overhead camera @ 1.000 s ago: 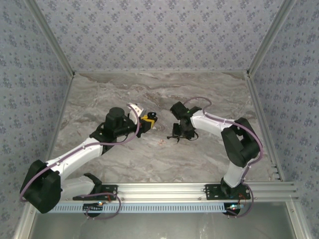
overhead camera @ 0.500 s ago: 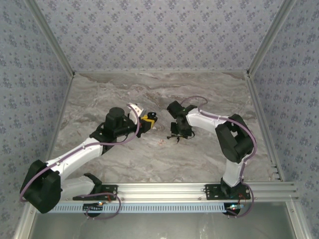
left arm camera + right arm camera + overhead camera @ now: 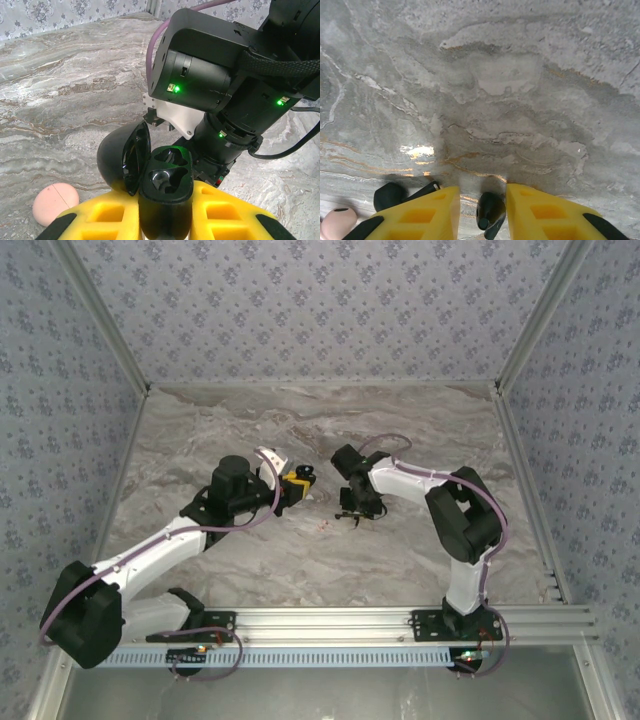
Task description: Insert wireless bluetooth earbuds into charging case
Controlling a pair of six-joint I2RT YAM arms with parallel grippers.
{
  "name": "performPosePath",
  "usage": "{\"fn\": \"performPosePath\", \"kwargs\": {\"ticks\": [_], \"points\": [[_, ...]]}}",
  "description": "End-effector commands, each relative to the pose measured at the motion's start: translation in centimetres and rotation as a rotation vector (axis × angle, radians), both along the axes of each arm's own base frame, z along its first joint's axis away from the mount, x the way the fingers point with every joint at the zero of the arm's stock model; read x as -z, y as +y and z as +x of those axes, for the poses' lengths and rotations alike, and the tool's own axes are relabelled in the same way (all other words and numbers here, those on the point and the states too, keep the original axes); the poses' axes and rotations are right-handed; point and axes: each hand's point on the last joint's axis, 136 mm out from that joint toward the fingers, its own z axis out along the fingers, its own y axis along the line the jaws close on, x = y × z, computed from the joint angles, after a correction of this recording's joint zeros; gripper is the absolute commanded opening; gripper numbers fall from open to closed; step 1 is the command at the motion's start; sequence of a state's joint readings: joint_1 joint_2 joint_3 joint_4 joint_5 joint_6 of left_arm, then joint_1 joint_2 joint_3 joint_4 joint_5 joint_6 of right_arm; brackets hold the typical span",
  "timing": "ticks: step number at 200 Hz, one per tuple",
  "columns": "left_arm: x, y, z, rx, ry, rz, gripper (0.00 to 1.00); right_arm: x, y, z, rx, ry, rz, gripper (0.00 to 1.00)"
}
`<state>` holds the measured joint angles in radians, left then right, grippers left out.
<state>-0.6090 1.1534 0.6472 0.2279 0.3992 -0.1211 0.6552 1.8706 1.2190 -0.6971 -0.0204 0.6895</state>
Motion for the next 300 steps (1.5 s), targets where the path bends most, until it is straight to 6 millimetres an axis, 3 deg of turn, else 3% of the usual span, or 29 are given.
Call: {"fn": "performPosePath", "kwargs": {"ticks": [1, 41, 92, 150, 177, 196, 244, 300], "points": [[-1.9, -0.3, 0.0, 0.011, -0.059, -0.028, 0.21, 0.4, -0.4, -0.2, -0.003, 0.02, -0.056, 0.27], [-1.8, -0.1, 0.0, 0.008, -0.057, -0.025, 0.21, 0.3, -0.4, -0.4, -0.065, 0.03, -0.081, 0.24], [-1.9, 0.0, 0.0, 0.003, -0.058, -0.023, 0.21, 0.0, -1.5, -0.1, -0.299, 0.038, -0.183, 0.19], [-2.1, 0.0, -0.1, 0.001, -0.062, -0.024, 0.21, -0.1, -1.6, -0.3, -0.457, 0.062, -0.172, 0.21], [-2.0, 0.0, -0.1, -0.001, -0.057, -0.022, 0.21, -0.1, -1.4, -0.2, -0.444, 0.064, -0.15, 0.32], [-2.0, 0.1, -0.1, -0.002, -0.057, -0.022, 0.21, -0.3, -1.4, -0.2, -0.402, 0.068, -0.123, 0.35], [-2.0, 0.1, -0.1, -0.003, -0.058, -0.021, 0.21, -0.4, -2.0, -0.1, -0.213, 0.079, -0.058, 0.34], [-1.9, 0.1, -0.1, -0.002, -0.057, -0.019, 0.21, -0.2, -2.0, -0.9, -0.167, 0.105, -0.036, 0.33]]}}
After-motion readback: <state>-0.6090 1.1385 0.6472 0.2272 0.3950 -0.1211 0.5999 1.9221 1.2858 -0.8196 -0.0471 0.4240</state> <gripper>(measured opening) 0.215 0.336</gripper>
